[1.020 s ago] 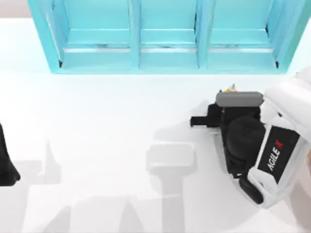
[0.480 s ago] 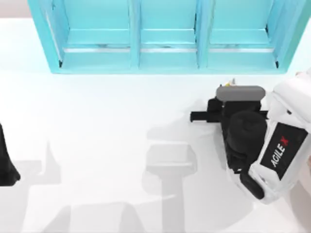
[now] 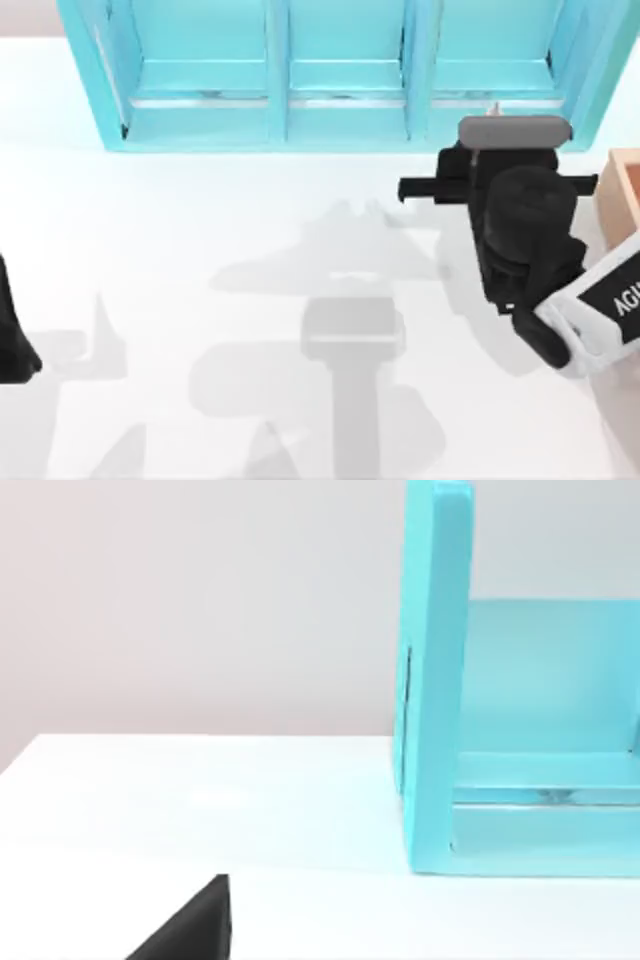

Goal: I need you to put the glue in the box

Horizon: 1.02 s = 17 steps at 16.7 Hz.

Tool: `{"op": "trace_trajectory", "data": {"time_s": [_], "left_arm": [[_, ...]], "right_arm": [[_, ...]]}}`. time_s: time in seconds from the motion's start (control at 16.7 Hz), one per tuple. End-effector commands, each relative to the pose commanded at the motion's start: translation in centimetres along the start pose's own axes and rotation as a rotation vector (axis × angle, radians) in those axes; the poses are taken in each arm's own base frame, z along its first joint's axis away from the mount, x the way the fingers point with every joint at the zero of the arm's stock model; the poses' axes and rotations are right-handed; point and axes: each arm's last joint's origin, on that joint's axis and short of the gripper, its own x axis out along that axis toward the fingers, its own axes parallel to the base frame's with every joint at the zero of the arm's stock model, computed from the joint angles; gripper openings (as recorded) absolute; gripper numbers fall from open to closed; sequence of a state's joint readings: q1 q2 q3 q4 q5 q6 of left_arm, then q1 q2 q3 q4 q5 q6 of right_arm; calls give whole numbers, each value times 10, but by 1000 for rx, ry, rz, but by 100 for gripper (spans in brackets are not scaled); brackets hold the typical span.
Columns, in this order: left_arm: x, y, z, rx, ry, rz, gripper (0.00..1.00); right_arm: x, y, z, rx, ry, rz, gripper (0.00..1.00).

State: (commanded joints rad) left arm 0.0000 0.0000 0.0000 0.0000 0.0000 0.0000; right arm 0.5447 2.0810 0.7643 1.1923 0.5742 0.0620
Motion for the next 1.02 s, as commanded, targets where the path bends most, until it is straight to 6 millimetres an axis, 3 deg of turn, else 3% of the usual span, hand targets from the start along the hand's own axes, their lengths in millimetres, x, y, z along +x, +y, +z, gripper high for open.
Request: {"op": "trace_trajectory", "data": {"time_s": [0.12, 0.42, 0.6, 0.78, 1.02], "left_arm": [[0, 0, 0, 0, 0, 0, 100], [0, 0, 0, 0, 0, 0, 100], [0, 0, 0, 0, 0, 0, 100], [0, 0, 0, 0, 0, 0, 100], [0, 0, 0, 0, 0, 0, 100]], "right_arm": [[-2, -1, 10, 0, 0, 0, 0], [-2, -1, 11, 4, -3, -1, 0], [5, -12, 18, -45, 10, -8, 0], [21, -42, 34, -175, 54, -17, 0], [40, -105, 61, -435, 172, 9, 0]]}}
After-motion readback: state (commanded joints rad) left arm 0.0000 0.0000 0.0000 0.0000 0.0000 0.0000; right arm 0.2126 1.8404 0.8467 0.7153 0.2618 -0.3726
